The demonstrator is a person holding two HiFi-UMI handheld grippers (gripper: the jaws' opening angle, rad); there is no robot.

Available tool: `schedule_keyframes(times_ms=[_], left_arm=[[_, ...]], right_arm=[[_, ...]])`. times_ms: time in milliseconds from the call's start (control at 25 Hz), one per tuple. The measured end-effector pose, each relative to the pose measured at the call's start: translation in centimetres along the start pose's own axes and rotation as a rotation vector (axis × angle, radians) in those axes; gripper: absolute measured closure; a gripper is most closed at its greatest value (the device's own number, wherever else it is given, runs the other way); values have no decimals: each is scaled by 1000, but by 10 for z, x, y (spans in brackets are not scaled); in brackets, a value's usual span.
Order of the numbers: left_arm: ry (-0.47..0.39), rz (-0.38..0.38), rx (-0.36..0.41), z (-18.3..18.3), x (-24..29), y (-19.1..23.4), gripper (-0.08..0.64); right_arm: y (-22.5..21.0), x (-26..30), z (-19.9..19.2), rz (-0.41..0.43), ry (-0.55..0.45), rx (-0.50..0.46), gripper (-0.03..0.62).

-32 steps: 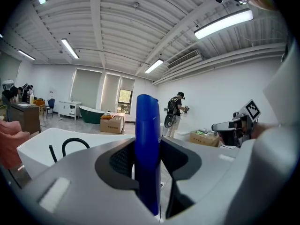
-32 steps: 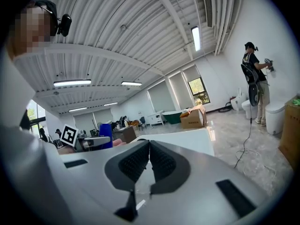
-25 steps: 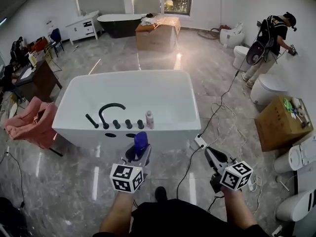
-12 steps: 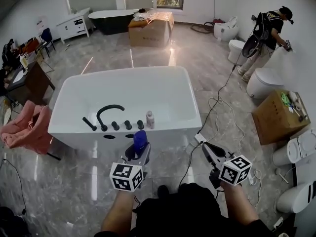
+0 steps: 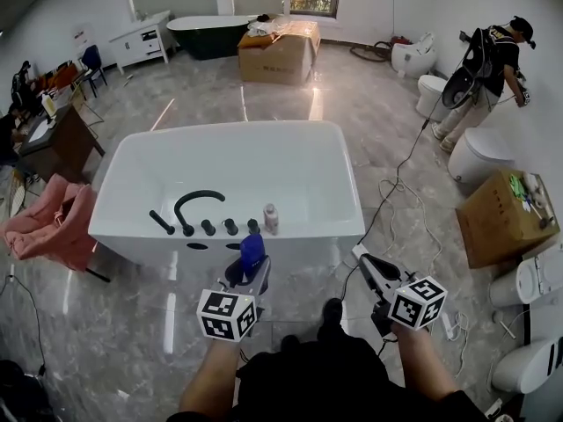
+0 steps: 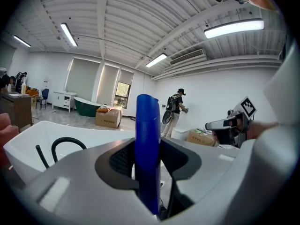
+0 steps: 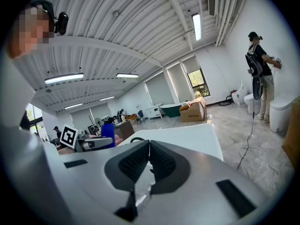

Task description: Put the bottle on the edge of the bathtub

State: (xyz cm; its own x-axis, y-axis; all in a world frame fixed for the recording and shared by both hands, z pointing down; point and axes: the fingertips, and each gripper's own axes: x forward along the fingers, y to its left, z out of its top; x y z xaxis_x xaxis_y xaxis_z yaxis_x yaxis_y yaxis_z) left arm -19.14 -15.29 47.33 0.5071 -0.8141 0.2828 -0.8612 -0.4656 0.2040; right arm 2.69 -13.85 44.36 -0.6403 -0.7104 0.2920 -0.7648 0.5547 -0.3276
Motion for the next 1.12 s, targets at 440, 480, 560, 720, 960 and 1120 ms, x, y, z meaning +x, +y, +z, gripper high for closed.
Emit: schedule_keyframes(times_ms=[440,480,560,720,960,1120], left_arm=[[90,-24,1,-3,82,-14,399],[96,-28,1,-3,90,-16,399],[108,-34,4,-2,108,-20,399],[122,-25,1,-2,142,-20,400],[62,-44,-16,10,189,-28,403],[84,-43,-32,1,224,-35,403]], right_arm=[[-70,31,3,10,47,52,580],[-79,32,3,5,54,59,580],[-100,35,4,-5,61,73,580],[-133,48,10,4,70,91,580],[-166,69,19,48,106,83,580],[-194,77,19,63,124,95,580]])
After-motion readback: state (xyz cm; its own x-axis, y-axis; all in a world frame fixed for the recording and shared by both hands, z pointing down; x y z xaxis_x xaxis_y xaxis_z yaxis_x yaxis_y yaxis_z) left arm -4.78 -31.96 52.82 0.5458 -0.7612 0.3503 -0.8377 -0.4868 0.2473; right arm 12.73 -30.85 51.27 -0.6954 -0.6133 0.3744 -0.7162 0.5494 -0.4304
